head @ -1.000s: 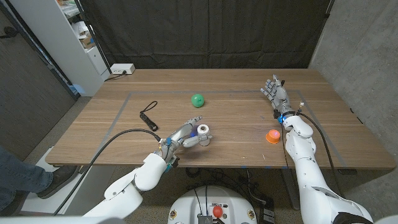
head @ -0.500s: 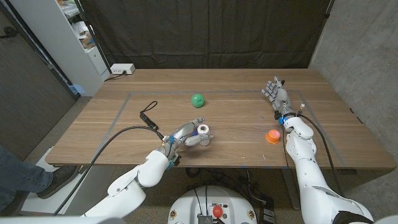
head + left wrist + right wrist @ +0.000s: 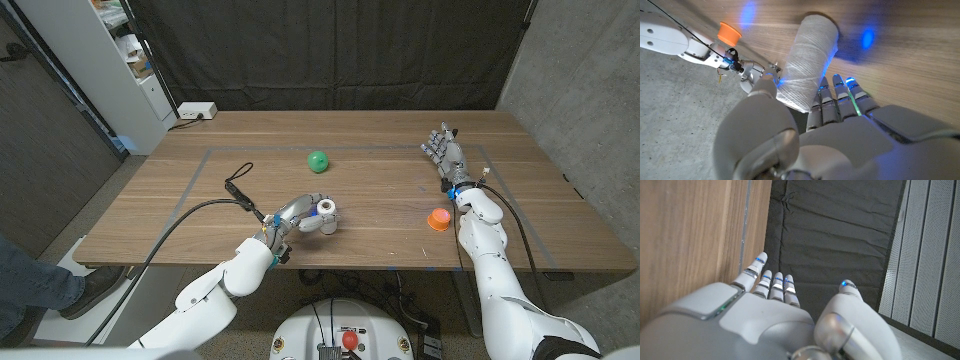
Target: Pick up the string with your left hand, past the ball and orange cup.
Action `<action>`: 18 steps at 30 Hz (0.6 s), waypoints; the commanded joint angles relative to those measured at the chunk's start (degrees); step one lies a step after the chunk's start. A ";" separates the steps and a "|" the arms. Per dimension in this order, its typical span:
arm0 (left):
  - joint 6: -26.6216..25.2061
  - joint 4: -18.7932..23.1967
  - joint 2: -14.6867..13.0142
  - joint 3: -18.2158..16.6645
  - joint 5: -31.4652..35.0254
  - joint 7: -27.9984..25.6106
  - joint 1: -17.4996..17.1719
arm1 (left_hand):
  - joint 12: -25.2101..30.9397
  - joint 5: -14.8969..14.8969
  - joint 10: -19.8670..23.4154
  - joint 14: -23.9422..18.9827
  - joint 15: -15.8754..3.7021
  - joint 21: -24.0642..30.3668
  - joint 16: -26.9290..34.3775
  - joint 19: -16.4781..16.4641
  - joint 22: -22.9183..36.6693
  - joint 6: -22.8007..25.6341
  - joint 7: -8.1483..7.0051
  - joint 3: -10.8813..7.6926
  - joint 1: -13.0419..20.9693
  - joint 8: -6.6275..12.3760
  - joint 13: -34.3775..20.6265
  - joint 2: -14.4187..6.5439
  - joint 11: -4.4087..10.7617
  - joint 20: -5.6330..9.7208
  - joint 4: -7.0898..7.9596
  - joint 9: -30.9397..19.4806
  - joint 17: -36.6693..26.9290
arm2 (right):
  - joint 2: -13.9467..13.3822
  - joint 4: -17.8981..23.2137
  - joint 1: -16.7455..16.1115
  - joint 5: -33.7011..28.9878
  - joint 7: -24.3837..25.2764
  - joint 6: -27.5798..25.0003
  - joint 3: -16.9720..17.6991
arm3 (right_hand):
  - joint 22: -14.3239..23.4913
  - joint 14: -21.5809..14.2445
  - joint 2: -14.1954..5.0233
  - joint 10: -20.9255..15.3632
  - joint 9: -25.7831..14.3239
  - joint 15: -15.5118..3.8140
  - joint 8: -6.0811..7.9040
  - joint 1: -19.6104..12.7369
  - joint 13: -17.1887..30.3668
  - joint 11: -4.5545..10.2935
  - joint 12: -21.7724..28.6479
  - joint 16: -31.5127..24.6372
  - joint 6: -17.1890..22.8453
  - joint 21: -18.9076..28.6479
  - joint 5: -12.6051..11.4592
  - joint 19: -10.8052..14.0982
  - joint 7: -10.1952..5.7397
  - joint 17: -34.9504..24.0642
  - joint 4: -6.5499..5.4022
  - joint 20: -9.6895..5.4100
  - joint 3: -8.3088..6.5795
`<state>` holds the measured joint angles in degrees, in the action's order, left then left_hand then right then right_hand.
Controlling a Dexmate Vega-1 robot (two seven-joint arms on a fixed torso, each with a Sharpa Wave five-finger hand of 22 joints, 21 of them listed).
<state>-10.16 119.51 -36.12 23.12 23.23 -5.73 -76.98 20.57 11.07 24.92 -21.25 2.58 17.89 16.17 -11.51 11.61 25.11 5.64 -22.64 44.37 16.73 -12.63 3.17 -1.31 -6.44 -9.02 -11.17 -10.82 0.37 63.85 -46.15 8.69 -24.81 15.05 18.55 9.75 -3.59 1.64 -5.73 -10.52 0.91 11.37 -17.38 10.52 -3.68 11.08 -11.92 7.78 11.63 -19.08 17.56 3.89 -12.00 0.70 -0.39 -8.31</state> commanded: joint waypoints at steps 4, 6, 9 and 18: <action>-1.96 0.54 0.47 0.36 0.64 0.52 0.52 | 1.06 -0.52 4.29 -4.36 -1.35 2.26 1.43 -5.23 0.47 4.18 -0.49 0.20 3.33 1.06 -0.47 -1.04 1.79 -0.70 -0.35 -0.38 -0.30 | 0.05 -0.22 0.11 -0.21 0.20 -0.08 -0.14 | 0.06 -0.31 -0.25 -0.70 -0.32 0.35 -0.09 -0.63 0.33 0.09 0.06 0.02 0.39 -0.35 -0.31 0.23 -0.34 0.00 0.00 0.05 0.06; -2.22 0.65 0.51 0.39 0.72 0.59 0.52 | 1.09 -0.60 4.70 -4.96 -1.66 2.80 1.59 -6.46 0.52 4.50 -0.61 0.12 4.18 1.06 -0.54 -1.29 2.38 -0.95 -0.48 -0.41 -0.32 | 0.03 -0.15 0.04 -0.17 0.17 -0.13 -0.10 | 0.07 -0.32 -0.26 -0.72 -0.32 0.33 -0.10 -0.63 0.33 0.13 0.06 0.02 0.38 -0.36 -0.31 0.22 -0.31 0.01 0.01 0.09 0.07; -2.54 0.70 0.57 0.53 0.86 0.76 0.61 | 1.13 -0.74 5.32 -5.74 -1.92 3.56 1.81 -8.16 0.59 5.59 -0.71 0.07 5.29 1.31 -0.66 -1.75 1.05 -1.11 -0.52 -0.47 -0.39 | -0.02 0.01 -0.12 -0.17 0.14 -0.27 -0.08 | 0.07 -0.28 -0.26 -0.72 -0.32 0.33 -0.08 -0.64 0.33 0.04 0.07 0.04 0.42 -0.36 -0.32 0.24 -0.26 0.01 0.03 0.06 0.08; -2.71 1.05 0.77 0.41 1.09 0.29 0.43 | 1.27 -0.41 6.49 -7.32 -2.17 5.21 2.44 -11.46 0.72 6.26 -0.54 -1.38 10.69 1.16 -1.11 -4.46 1.26 -1.52 -1.24 -0.67 -0.70 | -0.05 0.45 -0.39 -0.21 0.24 -0.46 -0.05 | 0.07 -0.30 -0.28 -0.74 -0.32 0.44 -0.09 -0.65 0.33 0.12 0.07 0.04 0.40 -0.37 -0.35 0.29 -0.33 0.01 0.05 0.09 0.14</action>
<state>-12.23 120.21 -35.61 23.51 23.88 -5.21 -76.50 21.24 10.47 30.69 -27.76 0.46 22.45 18.06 -21.85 12.14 30.72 5.12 -23.31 52.70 17.68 -13.47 -0.37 -0.19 -7.99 -10.14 -11.61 -11.35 0.39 63.67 -46.21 8.57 -24.68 14.98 18.47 9.74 -3.59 1.34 -6.04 -10.52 0.91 11.37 -17.69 10.52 -3.37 11.08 -11.92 7.78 11.41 -19.08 17.55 3.89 -12.00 0.70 -0.40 -8.31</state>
